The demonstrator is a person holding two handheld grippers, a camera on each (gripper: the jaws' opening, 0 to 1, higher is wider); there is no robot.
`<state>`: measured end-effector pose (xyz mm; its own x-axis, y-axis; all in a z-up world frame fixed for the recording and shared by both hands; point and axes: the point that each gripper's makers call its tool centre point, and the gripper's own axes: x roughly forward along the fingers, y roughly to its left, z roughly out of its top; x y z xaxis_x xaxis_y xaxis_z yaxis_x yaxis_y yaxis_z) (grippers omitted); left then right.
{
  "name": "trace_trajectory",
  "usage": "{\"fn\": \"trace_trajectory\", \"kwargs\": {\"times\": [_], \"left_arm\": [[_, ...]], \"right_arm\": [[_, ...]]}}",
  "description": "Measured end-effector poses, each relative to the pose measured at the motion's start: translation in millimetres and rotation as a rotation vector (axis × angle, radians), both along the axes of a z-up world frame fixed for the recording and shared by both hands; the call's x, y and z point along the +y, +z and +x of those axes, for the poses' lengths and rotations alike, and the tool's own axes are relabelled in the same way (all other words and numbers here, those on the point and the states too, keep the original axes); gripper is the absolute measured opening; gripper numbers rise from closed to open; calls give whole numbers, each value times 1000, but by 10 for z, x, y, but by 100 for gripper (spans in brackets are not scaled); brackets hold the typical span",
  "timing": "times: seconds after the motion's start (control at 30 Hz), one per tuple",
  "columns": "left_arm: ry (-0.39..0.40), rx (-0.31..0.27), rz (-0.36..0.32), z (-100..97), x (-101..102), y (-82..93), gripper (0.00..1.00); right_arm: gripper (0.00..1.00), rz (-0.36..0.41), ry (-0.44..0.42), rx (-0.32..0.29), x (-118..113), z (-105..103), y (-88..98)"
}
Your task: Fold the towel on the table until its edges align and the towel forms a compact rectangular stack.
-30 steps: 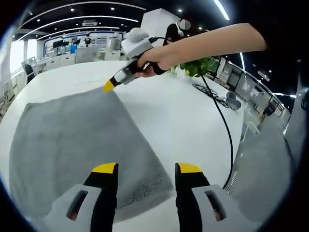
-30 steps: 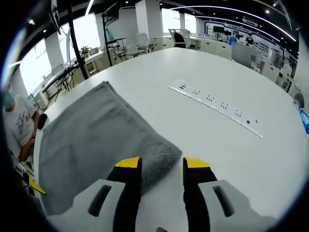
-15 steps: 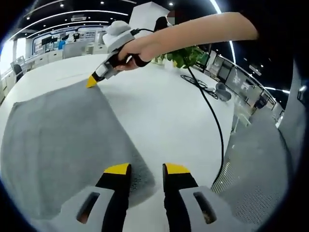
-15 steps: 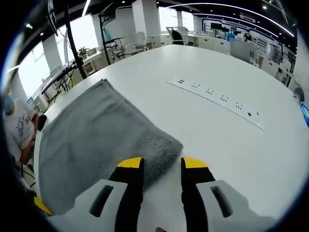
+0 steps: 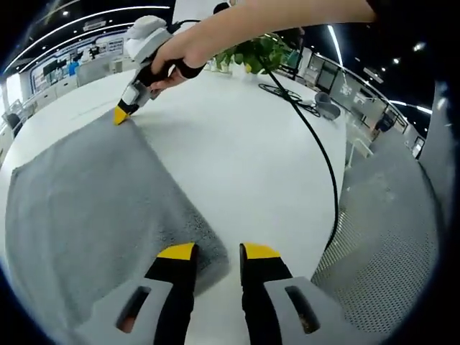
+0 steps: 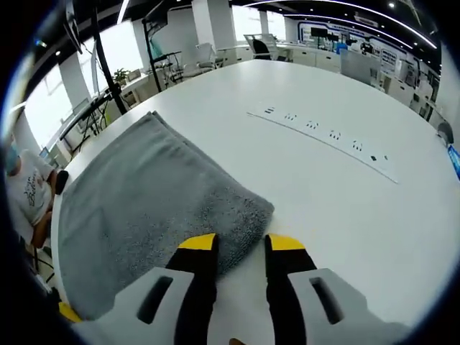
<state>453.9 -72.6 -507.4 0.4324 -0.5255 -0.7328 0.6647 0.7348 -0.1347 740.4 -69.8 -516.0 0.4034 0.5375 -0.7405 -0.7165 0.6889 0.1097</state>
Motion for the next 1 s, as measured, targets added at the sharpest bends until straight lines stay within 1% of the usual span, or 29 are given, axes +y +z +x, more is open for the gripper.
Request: {"fn": "trace_trajectory", "kwargs": {"times": [0.07, 0.13, 0.2, 0.23, 0.3, 0.33, 0.4, 0.43, 0.47, 0.53, 0.6, 0.7, 0.73, 0.87, 1.0], "left_arm": [[8, 3, 1, 5, 11, -9, 23], [39, 36, -14, 1, 17, -61, 23], [38, 27, -7, 11, 14, -58, 22], [35, 25, 0, 14, 12, -59, 21], [32, 19, 9, 18, 11, -68, 21], [31, 18, 11, 19, 10, -71, 21], [32, 13, 21, 29, 20, -74, 19], [35, 10, 26, 37, 28, -76, 17], [37, 12, 28, 39, 33, -83, 17], [40, 14, 35, 48, 39, -91, 15], [38, 12, 46, 54, 44, -94, 13], [45, 4, 65, 69, 63, -98, 10], [50, 4, 65, 76, 59, -97, 8], [67, 20, 53, 101, 68, -99, 5], [47, 27, 51, 72, 4, -96, 4]], "right_arm": [[23, 1, 0, 1, 16, 66, -49], [20, 7, 2, 0, 25, 65, -51], [17, 9, 9, -3, 36, 28, -32], [15, -4, 26, -19, 50, 44, -51], [13, -8, 45, -31, 82, 52, -70], [11, -8, 45, -31, 86, 54, -71], [9, -1, 46, -30, 77, -42, -1], [8, 6, 37, -25, 82, -27, -7], [8, 11, 30, -22, 86, 0, -23], [7, 12, 23, -26, 79, -20, -13], [7, 16, 17, -27, 83, 35, -44], [6, 16, 21, -34, 75, -52, 18], [6, 15, 22, -35, 74, -65, 28], [5, 22, 23, -32, 57, -15, 9], [4, 24, 25, -31, -13, -30, 7]]}}
